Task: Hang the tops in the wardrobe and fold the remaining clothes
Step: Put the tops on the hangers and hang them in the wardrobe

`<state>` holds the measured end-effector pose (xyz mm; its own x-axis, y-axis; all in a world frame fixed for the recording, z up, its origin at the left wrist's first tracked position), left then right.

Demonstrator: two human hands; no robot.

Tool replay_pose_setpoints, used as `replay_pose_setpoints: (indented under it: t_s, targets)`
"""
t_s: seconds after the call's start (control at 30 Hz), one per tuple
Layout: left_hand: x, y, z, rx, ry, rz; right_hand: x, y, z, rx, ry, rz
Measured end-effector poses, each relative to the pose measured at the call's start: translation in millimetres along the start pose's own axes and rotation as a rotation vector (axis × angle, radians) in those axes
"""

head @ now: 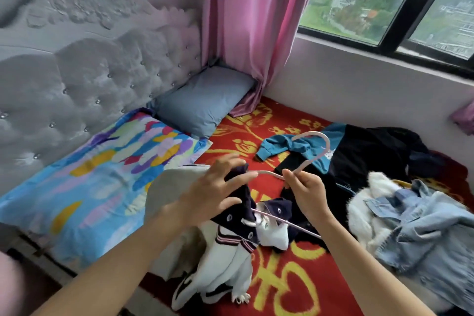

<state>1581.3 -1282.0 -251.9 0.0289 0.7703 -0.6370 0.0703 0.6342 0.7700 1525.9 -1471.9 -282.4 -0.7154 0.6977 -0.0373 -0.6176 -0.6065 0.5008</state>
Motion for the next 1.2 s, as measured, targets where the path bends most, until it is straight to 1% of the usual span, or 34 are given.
replay_pose_setpoints:
  t_s: [0.07, 0.13, 0.17, 0.2, 0.23, 0.3, 0.33, 0.37, 0.43, 0.53, 0.6, 0.63, 0.73, 0.8, 0.87, 0.9, 0.97, 1.03, 1.07, 1.1, 1.13, 1.2]
  targets:
    - [40, 1, 41, -0.069, 0.303, 0.026, -3, 11, -14, -0.152, -0.068, 0.000]
    - [86, 7, 79, -0.128, 0.575, 0.051, -1, 18, -21, -0.210, -0.101, -0.006]
    - [111, 6, 98, -0.128, 0.705, 0.100, 0, 22, -24, -0.231, -0.119, -0.023]
    - [132, 4, 112, -0.050, 0.817, 0.144, 1, 26, -26, -0.261, -0.139, -0.040]
    - [148, -3, 122, 0.128, 0.903, 0.149, 1, 31, -28, -0.293, -0.156, -0.058]
    - [154, -20, 119, 0.572, 0.972, 0.132, -2, 42, -27, -0.354, -0.179, -0.104]
    - [151, -25, 116, 0.677, 0.982, 0.122, -4, 49, -24, -0.373, -0.179, -0.132]
    - [145, -23, 118, 0.677, 0.983, 0.105, -6, 58, -20, -0.389, -0.169, -0.163]
    - [127, -10, 120, 0.670, 1.002, 0.005, -10, 74, -13, -0.420, -0.146, -0.203]
    - [91, 29, 130, 0.776, 1.006, -0.243, -14, 107, -8, -0.502, -0.135, -0.284]
    - [58, 69, 140, 0.775, 0.911, -0.375, -15, 127, -8, -0.554, -0.152, -0.331]
    - [37, 89, 141, 0.745, 0.830, -0.402, -16, 135, -11, -0.575, -0.166, -0.357]
    - [-18, 139, 139, 0.592, 0.639, -0.416, -14, 139, -16, -0.587, -0.198, -0.345]
    - [-37, 153, 133, 0.565, 0.565, -0.431, -11, 129, -8, -0.490, -0.146, -0.332]
    - [-47, 150, 120, 0.570, 0.495, -0.386, -3, 124, 5, -0.398, -0.075, -0.380]
    - [-46, 147, 117, 0.573, 0.483, -0.378, 0, 119, 8, -0.395, -0.059, -0.396]
    - [-33, 140, 124, 0.584, 0.541, -0.381, 3, 105, 0, -0.483, -0.117, -0.386]
    - [-24, 146, 129, 0.422, 0.550, -0.349, 3, 90, -4, -0.593, -0.172, -0.351]
    - [-21, 149, 127, 0.266, 0.556, -0.266, 4, 82, 1, -0.586, -0.157, -0.336]
    - [-28, 151, 121, 0.129, 0.501, -0.203, 2, 79, 12, -0.553, -0.119, -0.332]
    - [-38, 146, 111, 0.065, 0.410, -0.140, 1, 73, 24, -0.503, -0.075, -0.321]
    - [-58, 112, 84, -0.031, 0.316, 0.119, -3, 55, 52, -0.370, 0.018, -0.272]
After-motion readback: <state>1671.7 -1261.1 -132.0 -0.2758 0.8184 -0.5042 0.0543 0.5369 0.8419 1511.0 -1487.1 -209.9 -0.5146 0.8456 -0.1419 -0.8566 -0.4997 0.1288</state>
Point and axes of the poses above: each hand's wrist, its own x-axis away from the middle knuckle, its own y-axis out of the back of the hand, z = x × y, the point moved 10 cm from there along -x, towards the middle knuckle, and after that the axes turned 13 degrees about -y, right-handed, at the moved point
